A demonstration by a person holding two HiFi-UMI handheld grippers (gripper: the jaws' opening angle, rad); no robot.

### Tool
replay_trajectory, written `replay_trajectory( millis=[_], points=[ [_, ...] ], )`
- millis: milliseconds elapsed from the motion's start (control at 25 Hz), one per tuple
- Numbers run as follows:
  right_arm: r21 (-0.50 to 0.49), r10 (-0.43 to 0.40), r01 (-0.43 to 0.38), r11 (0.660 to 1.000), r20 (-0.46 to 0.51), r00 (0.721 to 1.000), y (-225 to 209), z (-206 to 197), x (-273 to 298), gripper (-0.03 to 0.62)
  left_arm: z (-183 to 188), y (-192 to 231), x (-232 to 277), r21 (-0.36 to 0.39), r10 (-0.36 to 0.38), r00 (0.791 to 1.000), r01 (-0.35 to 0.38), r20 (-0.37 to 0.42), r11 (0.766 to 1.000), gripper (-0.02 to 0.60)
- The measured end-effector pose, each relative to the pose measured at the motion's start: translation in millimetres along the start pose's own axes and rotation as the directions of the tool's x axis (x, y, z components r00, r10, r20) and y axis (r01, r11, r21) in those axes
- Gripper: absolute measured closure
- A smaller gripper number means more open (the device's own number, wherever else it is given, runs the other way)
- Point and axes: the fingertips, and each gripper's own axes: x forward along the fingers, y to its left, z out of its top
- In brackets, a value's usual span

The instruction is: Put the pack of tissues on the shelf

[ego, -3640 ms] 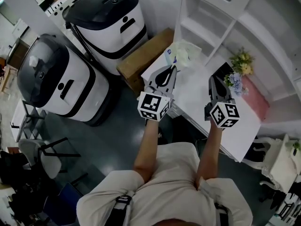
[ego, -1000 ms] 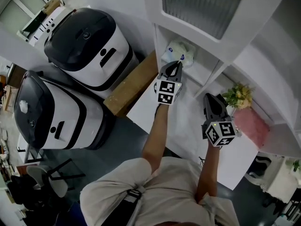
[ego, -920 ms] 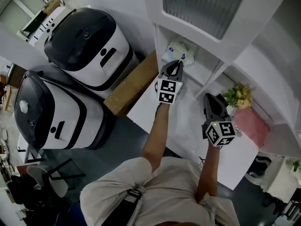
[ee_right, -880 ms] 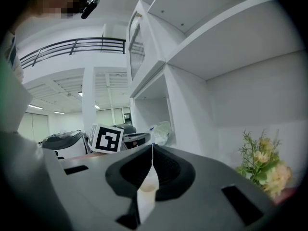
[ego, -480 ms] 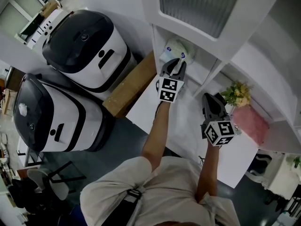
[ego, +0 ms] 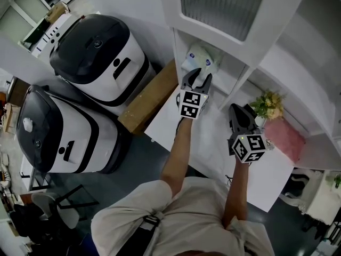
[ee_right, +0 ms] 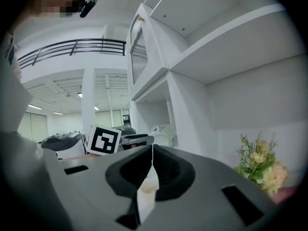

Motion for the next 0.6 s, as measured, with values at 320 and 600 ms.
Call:
replay_trajectory(
  millis=[320, 600],
  points=[
    [0.012, 0.007, -0.007, 1.000, 0.024, 1.000, 14, 3, -5, 0.525, 10, -5, -52, -0.037, 0.036, 0.998, -0.034, 0.054, 0.999, 0.436],
    [0.027, -0.010, 0.009, 1.000, 0.056, 0.998, 30, 6, -18, 0.525, 33, -12, -119, -0.086, 0.059, 0.993, -0.050, 0.107, 0.995, 0.436]
  ],
)
